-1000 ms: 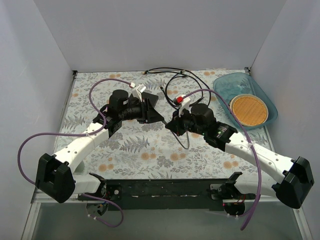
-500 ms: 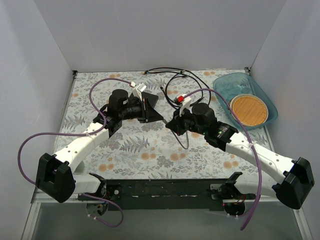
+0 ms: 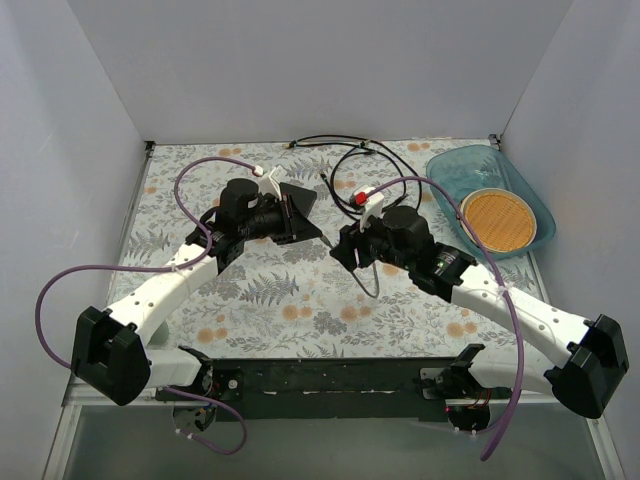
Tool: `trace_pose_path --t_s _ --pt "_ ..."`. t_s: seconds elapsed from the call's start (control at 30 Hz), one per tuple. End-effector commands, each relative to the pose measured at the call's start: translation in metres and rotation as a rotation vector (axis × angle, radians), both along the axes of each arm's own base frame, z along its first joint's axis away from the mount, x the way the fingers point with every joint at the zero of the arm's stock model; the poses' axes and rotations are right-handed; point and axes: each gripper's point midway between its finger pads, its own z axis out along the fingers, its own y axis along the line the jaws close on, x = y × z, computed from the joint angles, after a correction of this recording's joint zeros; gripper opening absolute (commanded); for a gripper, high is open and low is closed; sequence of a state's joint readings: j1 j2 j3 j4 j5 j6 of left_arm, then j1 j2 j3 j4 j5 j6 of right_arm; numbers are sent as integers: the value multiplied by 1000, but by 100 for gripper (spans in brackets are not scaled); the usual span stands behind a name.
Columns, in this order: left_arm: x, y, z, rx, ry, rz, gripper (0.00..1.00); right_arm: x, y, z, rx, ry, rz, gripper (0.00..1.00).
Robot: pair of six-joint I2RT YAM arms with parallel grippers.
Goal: Insert the plug into the switch port
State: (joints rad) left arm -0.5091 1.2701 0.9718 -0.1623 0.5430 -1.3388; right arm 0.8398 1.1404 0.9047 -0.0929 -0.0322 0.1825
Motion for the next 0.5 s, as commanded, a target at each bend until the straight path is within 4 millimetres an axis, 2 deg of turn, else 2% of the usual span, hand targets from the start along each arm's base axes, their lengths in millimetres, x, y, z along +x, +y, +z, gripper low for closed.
trace_pose_path --t_s 0.0,0.2,0.47 --pt "13 6 14 12 -3 97 0 15 -4 30 13 -100 -52 62" --pt "15 2 9 15 25 94 0 16 8 23 -18 -116 -2 57" --pt "16 0 8 16 33 85 0 19 21 25 -10 -133 26 51"
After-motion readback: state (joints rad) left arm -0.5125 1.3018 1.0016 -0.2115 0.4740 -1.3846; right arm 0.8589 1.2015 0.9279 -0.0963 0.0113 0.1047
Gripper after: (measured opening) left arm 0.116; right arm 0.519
